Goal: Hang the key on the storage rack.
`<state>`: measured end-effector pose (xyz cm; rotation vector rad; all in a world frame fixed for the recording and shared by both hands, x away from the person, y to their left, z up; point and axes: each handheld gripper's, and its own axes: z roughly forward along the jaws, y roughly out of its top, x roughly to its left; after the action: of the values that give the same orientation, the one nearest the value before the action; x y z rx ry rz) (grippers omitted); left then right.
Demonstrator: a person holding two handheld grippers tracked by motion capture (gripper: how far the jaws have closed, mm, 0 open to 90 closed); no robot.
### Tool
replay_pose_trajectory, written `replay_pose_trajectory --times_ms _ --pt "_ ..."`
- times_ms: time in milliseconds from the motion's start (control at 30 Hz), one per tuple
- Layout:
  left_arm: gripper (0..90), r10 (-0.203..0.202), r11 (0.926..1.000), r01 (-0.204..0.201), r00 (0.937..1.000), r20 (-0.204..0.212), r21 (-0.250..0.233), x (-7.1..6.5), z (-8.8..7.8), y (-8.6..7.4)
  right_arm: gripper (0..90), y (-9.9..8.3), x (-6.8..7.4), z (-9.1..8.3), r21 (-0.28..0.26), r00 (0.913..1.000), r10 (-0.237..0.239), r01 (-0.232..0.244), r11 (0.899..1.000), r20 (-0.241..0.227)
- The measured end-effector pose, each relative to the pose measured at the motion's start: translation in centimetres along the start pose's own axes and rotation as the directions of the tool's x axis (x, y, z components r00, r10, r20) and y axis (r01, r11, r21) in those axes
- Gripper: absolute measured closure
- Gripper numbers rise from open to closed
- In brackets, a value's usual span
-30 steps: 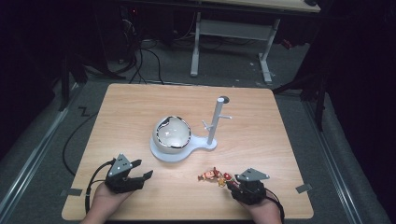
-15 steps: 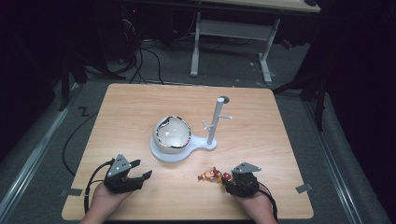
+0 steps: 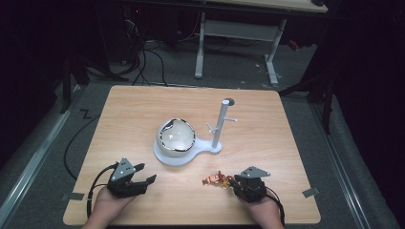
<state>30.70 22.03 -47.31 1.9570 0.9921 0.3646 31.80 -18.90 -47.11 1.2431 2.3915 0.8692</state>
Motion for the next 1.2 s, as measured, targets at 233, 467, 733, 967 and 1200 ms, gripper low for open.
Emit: replay_pose_trajectory --times_ms 233,467,733,967,1200 --pt "36.2 0.009 0.9999 -0.009 1.0000 -0.002 0.006 -0.1 0.1 0.0 70.1 0.4 0.0 -0.3 -0.033 0.9990 -0.010 0.011 0.999 0.044" --pt "36.2 0.014 0.9999 -0.014 0.9999 -0.004 0.004 -0.2 0.1 0.1 68.4 -0.7 -1.6 -0.1 0.038 0.9932 0.053 -0.057 0.998 0.104" --pt "36.3 0.014 0.9999 -0.014 0.9999 -0.003 0.008 -0.3 0.1 0.1 63.4 -0.9 -0.4 -0.8 0.042 0.9986 0.024 -0.026 0.999 0.047" --pt "36.5 0.012 0.9999 -0.012 0.9999 -0.002 0.010 -0.4 0.1 0.1 74.1 -2.0 -0.5 -1.8 0.104 0.9996 -0.005 0.002 0.995 0.029" --pt "36.6 0.008 1.0000 -0.008 1.0000 -0.002 0.003 -0.4 0.2 0.3 74.4 -3.3 -0.8 -3.4 0.136 0.9998 0.002 0.001 0.991 -0.022"
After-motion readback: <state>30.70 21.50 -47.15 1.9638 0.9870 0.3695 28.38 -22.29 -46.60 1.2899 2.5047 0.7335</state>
